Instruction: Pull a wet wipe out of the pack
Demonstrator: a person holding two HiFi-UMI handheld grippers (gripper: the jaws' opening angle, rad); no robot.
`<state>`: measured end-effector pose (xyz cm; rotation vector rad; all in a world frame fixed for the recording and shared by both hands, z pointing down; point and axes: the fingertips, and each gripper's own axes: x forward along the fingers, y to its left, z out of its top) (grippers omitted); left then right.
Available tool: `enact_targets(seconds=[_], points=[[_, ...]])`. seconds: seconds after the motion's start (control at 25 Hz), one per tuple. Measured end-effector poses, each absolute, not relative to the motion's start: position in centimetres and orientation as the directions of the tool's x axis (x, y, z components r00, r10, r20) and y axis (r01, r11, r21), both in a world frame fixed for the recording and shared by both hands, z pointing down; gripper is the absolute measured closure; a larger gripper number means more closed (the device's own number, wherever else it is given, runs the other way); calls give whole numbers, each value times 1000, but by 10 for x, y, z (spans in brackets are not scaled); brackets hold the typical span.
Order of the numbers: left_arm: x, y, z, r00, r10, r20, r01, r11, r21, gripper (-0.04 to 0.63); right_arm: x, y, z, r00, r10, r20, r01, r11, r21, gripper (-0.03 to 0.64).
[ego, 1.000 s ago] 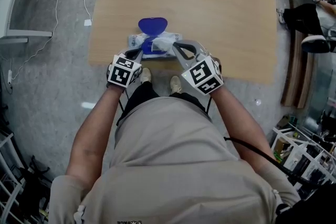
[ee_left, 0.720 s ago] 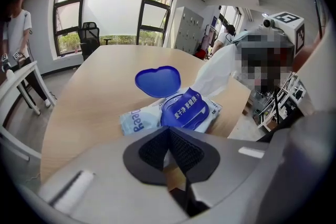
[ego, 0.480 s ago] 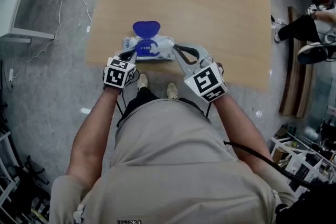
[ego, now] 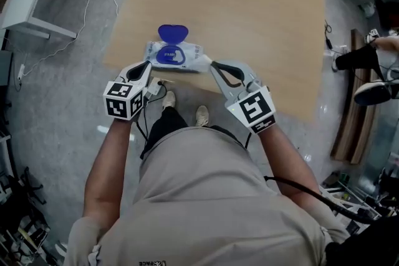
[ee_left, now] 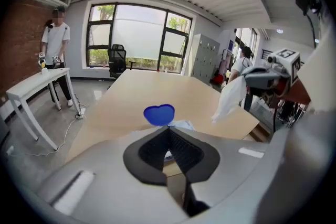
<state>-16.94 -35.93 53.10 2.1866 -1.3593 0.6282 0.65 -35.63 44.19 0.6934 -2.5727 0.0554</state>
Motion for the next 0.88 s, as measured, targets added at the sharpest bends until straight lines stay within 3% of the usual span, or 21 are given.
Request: enact_targets(seconds=[0.24, 0.48, 0.88], points=[[-155, -307, 444, 398, -792, 464, -917, -363, 166, 588, 28, -331, 428, -815, -426, 393, -443, 895, 52, 612], [-118, -258, 399, 452, -765, 459, -875, -479, 64, 589, 50, -303, 412, -830, -432, 354, -442, 895, 57, 612], [-76, -194, 339, 586, -748, 313, -806, -579, 124, 589, 55, -231, 371, -816, -496, 297, -501, 863, 64, 612]])
